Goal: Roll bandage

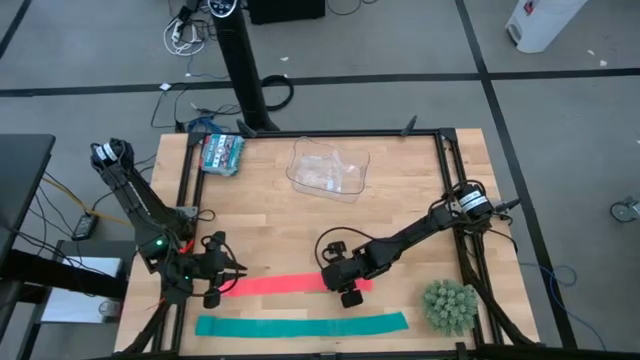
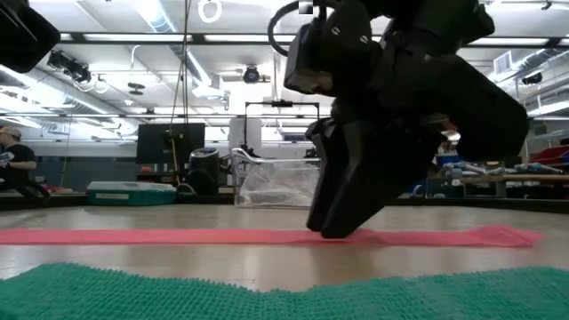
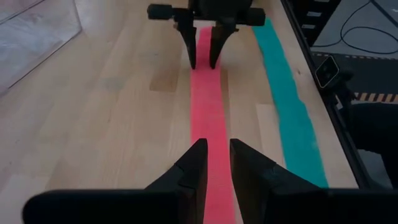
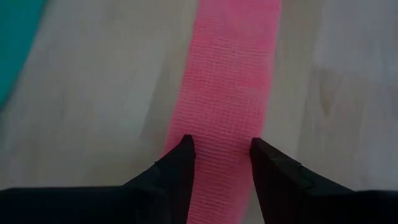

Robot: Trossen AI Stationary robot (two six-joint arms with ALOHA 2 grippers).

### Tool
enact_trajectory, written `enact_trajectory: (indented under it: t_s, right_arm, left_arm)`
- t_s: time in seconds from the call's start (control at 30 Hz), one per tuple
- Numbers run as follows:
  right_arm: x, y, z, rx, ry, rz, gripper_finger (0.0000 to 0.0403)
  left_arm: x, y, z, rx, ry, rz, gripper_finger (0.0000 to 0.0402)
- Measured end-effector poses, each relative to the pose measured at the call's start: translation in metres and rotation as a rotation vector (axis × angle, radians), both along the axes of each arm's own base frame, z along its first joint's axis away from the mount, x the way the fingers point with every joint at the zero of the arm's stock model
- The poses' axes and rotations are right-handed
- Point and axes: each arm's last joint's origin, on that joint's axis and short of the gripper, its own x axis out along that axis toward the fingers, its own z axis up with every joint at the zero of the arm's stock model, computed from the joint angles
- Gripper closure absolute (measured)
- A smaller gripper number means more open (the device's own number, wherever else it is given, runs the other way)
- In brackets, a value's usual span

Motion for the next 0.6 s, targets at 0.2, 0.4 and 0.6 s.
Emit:
enact_trajectory:
  t_s: [0.2,0.4,0.6]
  right_arm:
    - [-0.006,-0.004,-0.001,-0.017,0.066,-0.002,0.0252]
    - [-0.012,-0.012,0.003,-0.009,0.145,-0.057,0.0252]
    - [-0.024,-0.020,0.014,-0.023,0.213,-0.092,0.0252]
  left_arm:
    - [0.000,0.000,0.000,-0.001,0.004,-0.002,0.0328]
    - [0.000,0.000,0.000,-0.002,0.004,-0.003,0.0328]
    - [0.000,0.000,0.000,-0.003,0.005,-0.003,0.0328]
